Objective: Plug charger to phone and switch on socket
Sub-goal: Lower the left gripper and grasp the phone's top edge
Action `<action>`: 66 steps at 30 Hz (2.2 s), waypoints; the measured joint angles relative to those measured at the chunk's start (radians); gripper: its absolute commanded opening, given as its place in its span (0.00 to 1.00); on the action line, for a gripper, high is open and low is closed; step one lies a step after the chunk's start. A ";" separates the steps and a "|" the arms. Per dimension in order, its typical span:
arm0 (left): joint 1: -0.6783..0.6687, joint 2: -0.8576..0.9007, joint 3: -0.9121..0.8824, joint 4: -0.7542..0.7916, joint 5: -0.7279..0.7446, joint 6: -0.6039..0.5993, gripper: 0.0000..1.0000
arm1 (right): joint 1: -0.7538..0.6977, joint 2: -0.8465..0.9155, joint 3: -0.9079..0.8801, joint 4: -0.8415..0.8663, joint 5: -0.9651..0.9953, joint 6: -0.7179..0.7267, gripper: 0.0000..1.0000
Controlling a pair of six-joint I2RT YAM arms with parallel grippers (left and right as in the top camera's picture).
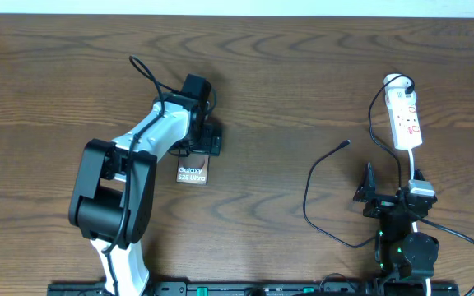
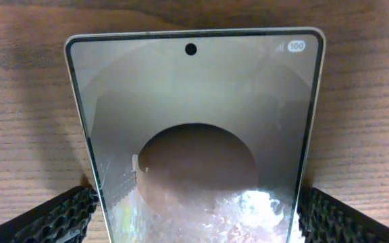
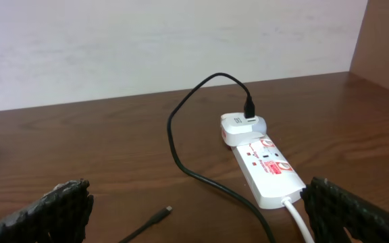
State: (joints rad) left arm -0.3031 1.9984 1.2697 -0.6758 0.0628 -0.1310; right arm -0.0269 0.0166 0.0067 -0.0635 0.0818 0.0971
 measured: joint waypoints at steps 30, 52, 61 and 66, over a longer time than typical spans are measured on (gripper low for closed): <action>0.008 0.007 0.013 -0.084 0.019 -0.026 0.76 | 0.000 0.000 0.000 0.000 0.000 0.000 0.99; 0.008 0.016 0.037 -0.112 0.021 -0.027 0.71 | 0.000 0.000 0.000 0.000 0.000 0.000 0.99; 0.008 0.018 0.042 -0.120 0.021 -0.027 0.61 | 0.000 0.000 0.000 0.000 0.000 0.000 0.99; 0.008 0.018 0.042 -0.121 0.022 -0.029 0.58 | 0.000 0.000 0.000 0.000 0.000 0.000 0.99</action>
State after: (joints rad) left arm -0.2947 2.0163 1.3117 -0.7963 0.0845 -0.1596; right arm -0.0269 0.0166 0.0067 -0.0635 0.0818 0.0971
